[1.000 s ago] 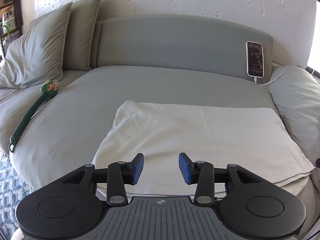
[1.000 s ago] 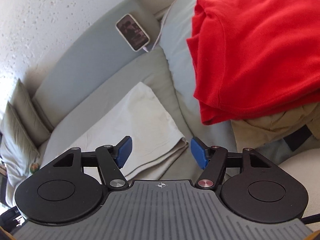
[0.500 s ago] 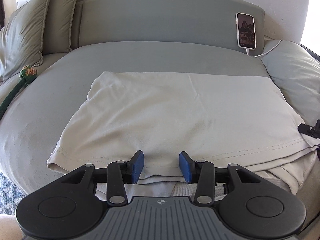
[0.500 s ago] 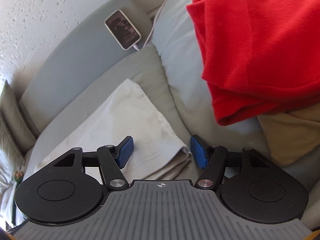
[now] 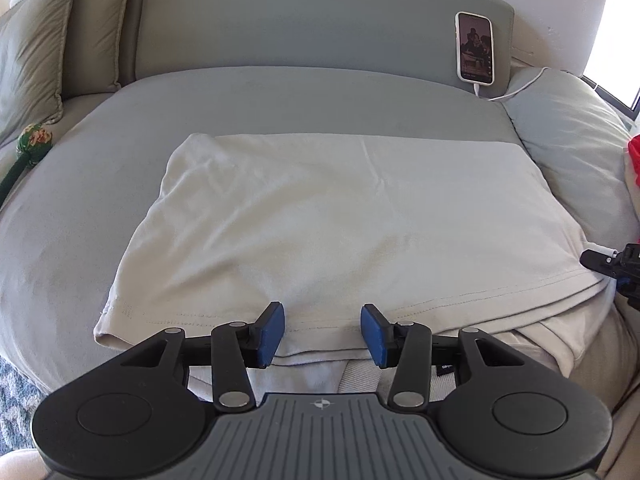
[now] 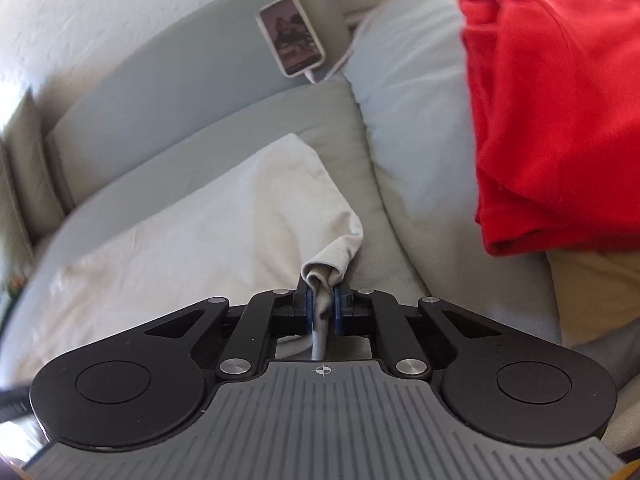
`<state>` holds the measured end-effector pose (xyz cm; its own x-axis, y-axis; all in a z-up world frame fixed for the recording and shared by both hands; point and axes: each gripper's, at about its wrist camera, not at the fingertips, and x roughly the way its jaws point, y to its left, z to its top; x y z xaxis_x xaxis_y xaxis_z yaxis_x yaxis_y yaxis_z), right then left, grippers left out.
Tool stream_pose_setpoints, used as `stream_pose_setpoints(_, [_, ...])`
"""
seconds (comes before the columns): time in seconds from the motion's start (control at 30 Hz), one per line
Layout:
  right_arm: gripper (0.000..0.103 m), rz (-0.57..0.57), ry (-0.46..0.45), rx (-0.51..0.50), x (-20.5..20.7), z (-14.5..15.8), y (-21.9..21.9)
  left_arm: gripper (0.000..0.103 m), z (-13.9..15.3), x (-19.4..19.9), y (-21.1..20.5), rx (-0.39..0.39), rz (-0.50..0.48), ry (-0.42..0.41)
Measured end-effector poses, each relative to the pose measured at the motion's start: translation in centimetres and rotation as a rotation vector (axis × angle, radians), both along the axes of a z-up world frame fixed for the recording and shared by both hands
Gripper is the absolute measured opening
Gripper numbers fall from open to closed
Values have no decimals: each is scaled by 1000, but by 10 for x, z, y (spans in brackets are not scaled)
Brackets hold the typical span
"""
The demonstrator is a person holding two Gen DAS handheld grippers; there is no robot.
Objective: Fold clothes
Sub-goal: 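Lift the sweatshirt with the right gripper, lower it and open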
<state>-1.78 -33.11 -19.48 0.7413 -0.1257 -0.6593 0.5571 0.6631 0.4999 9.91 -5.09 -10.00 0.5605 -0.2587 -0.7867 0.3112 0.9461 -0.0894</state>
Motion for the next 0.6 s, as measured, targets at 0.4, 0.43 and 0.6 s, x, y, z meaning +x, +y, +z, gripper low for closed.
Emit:
stream_pose_setpoints(0.4, [8,155,-66,-330,44,87,94,63,42,-38,113,-381,297,-11])
stream_pose_setpoints(0.43, [8,210,-71,-410,53,95,114,63,46,-41,119,-387,308,-27])
stream_pose_setpoints(0.6, [8,527,-93,-713,89,106,223,64,57,-48,146,-414,367,-79])
